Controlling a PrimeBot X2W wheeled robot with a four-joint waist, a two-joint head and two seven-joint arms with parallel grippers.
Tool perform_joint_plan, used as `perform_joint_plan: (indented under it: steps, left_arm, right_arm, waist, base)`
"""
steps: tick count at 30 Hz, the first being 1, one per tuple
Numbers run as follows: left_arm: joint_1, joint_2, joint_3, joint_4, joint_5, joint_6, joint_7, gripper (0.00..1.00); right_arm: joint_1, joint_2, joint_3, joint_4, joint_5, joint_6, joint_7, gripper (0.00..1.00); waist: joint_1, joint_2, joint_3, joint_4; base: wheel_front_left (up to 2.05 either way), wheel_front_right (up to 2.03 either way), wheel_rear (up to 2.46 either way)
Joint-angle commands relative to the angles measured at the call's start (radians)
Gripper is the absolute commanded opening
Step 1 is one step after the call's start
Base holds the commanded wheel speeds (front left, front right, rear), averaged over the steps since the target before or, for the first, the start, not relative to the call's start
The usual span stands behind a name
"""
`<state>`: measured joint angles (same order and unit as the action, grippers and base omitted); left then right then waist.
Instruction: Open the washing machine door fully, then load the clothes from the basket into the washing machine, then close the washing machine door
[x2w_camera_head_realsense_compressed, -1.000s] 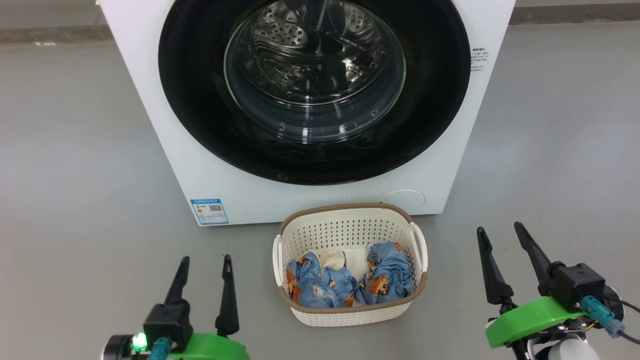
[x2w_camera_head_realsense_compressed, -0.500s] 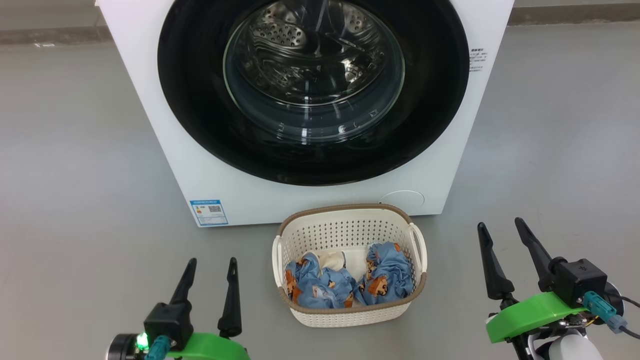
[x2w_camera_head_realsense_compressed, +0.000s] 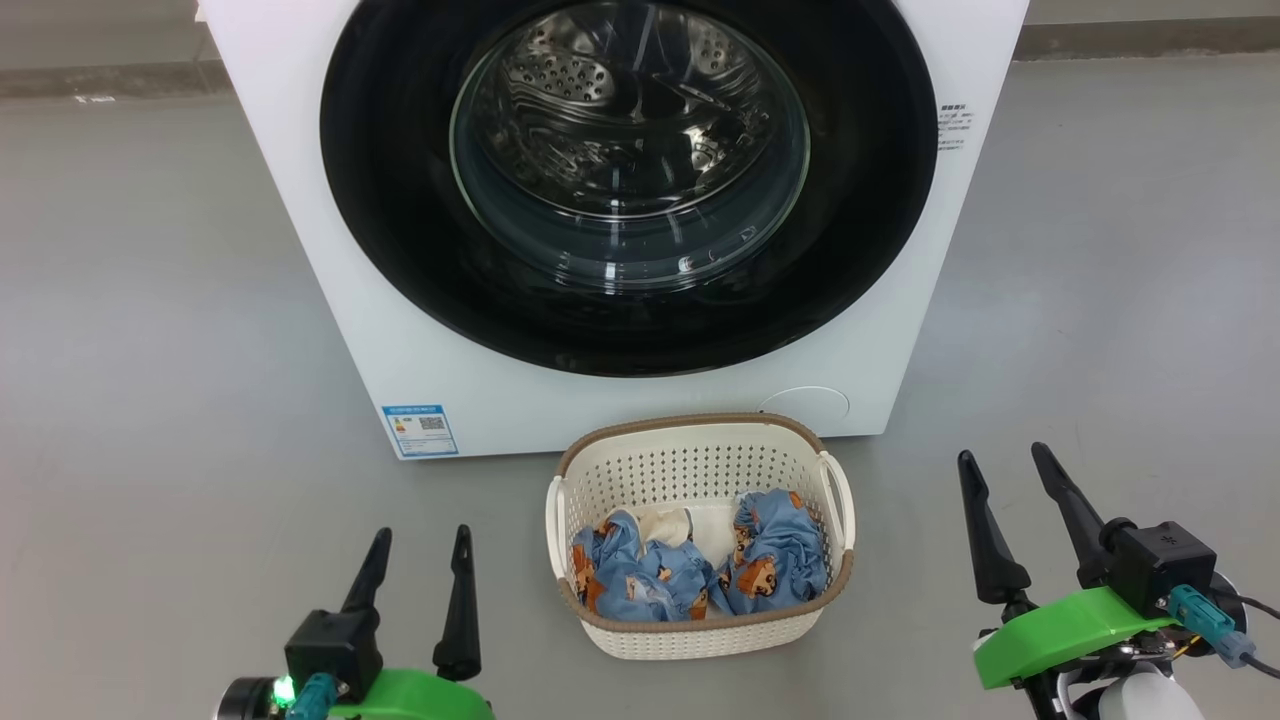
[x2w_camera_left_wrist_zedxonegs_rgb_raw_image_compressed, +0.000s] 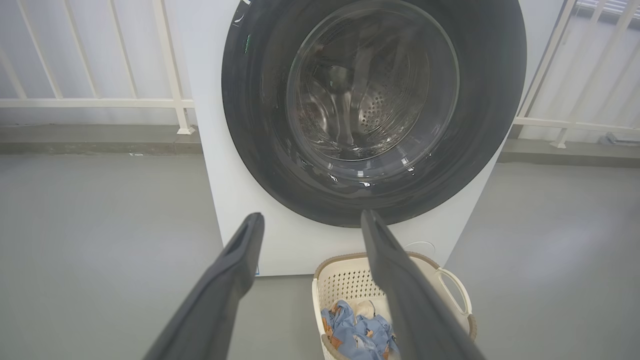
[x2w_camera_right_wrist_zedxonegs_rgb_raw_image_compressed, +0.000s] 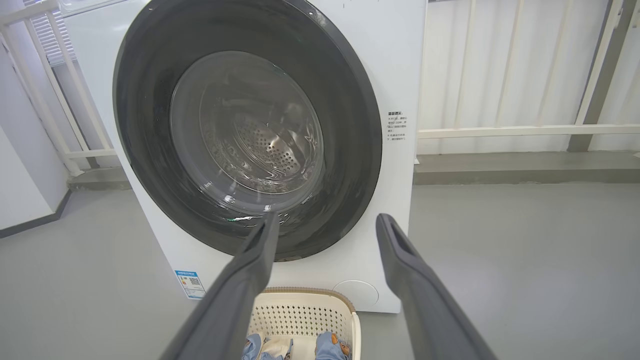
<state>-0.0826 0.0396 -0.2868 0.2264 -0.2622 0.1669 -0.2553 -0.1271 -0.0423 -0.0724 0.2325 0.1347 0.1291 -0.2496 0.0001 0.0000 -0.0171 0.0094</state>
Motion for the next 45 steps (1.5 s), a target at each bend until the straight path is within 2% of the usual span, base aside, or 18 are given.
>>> perform_joint_plan:
  steps: [1,30,37,45]
  left_arm:
    - [-0.043,0.011,0.032,-0.021,-0.009,0.000,-0.006,1.00]
    - [-0.042,0.011,0.037,-0.015,-0.072,-0.006,-0.006,1.00]
    - [-0.038,0.011,0.040,-0.015,-0.095,-0.038,-0.006,1.00]
    - [-0.040,0.011,0.042,-0.009,-0.090,-0.048,-0.006,1.00]
  right_arm:
    - [-0.034,-0.008,0.023,-0.022,0.009,0.002,-0.012,1.00]
    - [-0.036,-0.008,0.027,-0.021,0.005,0.002,-0.012,1.00]
    - [-0.034,-0.008,0.027,-0.027,0.001,0.002,-0.012,1.00]
    - [-0.035,-0.008,0.028,-0.024,0.003,0.002,-0.012,1.00]
  waist:
    - [-0.0001,0.0000,0.000,0.000]
    - [-0.0001,0.0000,0.003,0.001]
    - [-0.0001,0.0000,0.001,0.000]
    - [-0.0001,0.0000,0.001,-0.002]
  base:
    - [0.00,0.00,0.00]
    - [0.00,0.00,0.00]
    - [0.21,0.09,-0.30]
    - [0.96,0.47,-1.43]
